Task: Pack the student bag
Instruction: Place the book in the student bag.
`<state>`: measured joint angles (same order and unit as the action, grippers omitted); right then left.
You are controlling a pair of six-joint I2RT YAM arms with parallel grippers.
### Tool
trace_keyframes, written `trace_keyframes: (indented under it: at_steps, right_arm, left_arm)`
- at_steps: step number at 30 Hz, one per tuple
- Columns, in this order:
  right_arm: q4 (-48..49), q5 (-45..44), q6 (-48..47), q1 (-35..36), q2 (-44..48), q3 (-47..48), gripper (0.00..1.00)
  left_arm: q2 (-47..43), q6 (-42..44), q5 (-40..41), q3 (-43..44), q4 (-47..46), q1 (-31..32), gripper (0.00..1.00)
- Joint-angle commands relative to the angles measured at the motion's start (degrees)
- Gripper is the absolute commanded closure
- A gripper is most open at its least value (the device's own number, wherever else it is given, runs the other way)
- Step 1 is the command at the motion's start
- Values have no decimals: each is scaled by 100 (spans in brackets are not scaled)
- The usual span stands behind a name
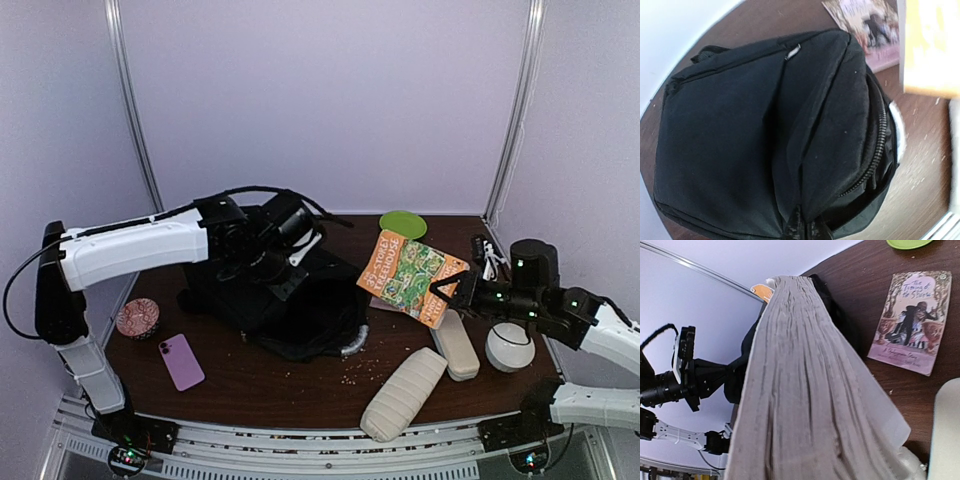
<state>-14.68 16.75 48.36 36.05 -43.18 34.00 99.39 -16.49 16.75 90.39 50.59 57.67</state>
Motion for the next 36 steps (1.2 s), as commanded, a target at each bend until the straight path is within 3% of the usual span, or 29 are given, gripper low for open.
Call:
trace_keyframes:
  at_steps: [1, 9, 13, 29, 36]
  right_arm:
    - [1300, 813, 591, 80, -51, -90, 100]
    - [1468, 1125, 926, 145, -315, -182, 100]
    - [2098, 993, 1608, 161, -530, -515, 100]
    - [4790, 156, 3485, 530, -2648, -230, 100]
    - [5383, -19, 4035, 747, -3850, 435, 100]
  left_arm:
    - [-488, -837, -213, 77, -1081, -231, 100]
    - [-753, -1366, -245, 70, -1841, -353, 100]
    - [-977, -1507, -297, -237, -2413, -353, 100]
    - [-1788, -1660, -739, -1365, -4105, -353, 100]
    - [-2437, -1532, -756, -2044, -5059, -353, 100]
